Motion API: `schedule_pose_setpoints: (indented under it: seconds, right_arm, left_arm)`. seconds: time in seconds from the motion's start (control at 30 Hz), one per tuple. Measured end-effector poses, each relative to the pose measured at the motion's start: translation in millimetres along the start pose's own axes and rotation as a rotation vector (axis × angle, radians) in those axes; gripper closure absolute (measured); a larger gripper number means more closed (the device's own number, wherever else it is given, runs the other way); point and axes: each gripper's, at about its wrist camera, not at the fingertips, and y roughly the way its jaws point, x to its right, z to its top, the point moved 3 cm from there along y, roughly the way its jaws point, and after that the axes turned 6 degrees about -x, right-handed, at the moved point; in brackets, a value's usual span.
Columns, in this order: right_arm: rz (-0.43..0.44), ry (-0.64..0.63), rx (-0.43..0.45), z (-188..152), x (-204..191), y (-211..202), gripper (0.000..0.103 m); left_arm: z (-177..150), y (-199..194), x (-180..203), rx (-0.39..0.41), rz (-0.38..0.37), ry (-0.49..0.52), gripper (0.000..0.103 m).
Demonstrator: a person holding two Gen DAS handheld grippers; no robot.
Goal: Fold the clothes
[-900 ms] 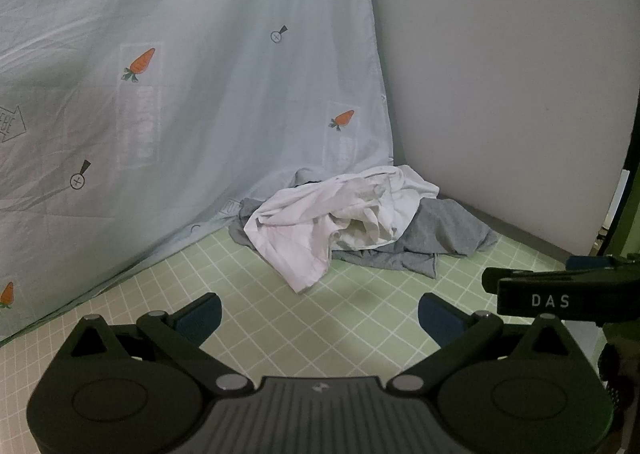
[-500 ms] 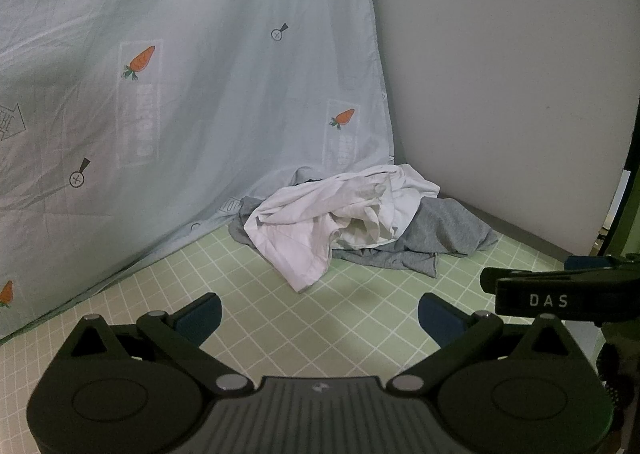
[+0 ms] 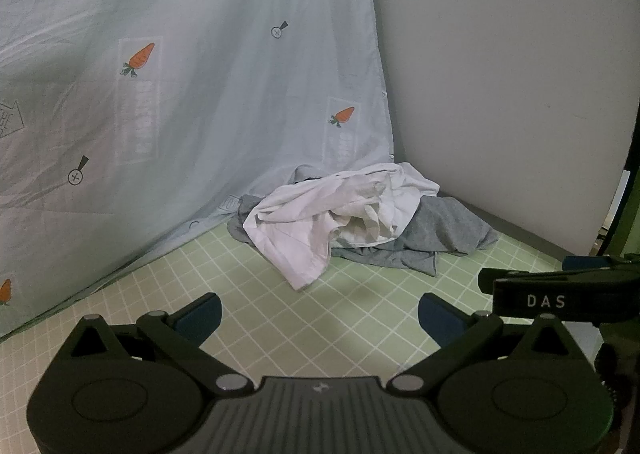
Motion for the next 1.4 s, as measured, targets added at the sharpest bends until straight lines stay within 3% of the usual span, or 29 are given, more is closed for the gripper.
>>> schedule_pose_setpoints:
  seconds: [1.4]
  right_arm:
    - [0.014, -0.008, 0.002, 12, -1, 15, 0.000]
  left_arm:
    - [1, 11, -1, -0.028, -0.048, -0.018, 0.000]
